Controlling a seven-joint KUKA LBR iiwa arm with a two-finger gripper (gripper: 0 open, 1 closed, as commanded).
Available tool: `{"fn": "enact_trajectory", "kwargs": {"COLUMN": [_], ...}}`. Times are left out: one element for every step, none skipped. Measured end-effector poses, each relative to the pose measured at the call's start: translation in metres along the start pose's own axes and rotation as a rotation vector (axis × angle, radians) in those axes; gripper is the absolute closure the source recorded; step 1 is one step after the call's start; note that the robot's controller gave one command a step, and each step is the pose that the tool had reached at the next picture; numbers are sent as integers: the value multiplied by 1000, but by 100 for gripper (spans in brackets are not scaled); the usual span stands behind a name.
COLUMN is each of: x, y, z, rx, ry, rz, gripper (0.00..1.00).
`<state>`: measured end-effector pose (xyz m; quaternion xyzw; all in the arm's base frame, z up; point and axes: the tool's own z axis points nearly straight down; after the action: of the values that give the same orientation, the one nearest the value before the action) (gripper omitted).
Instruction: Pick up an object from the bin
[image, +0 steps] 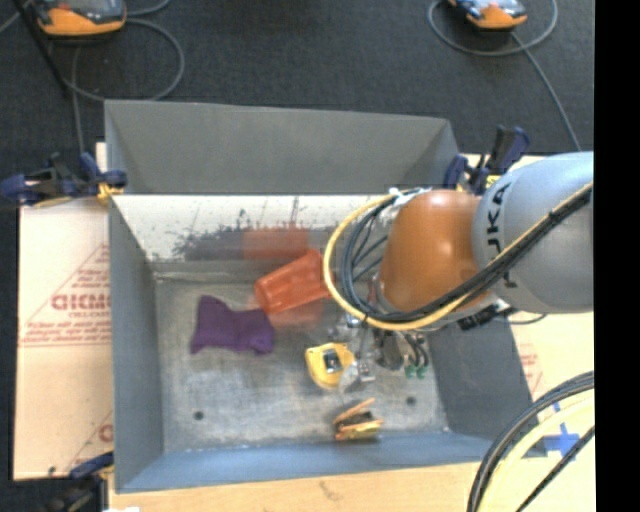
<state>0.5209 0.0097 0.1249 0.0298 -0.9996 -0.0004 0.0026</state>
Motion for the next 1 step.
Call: {"fn": "enact_trajectory", "kwargs": {"x": [1], "y": [-3], "z": [-22], "rx": [1], "ry": [-3], "rz": [3], "gripper": [100]}}
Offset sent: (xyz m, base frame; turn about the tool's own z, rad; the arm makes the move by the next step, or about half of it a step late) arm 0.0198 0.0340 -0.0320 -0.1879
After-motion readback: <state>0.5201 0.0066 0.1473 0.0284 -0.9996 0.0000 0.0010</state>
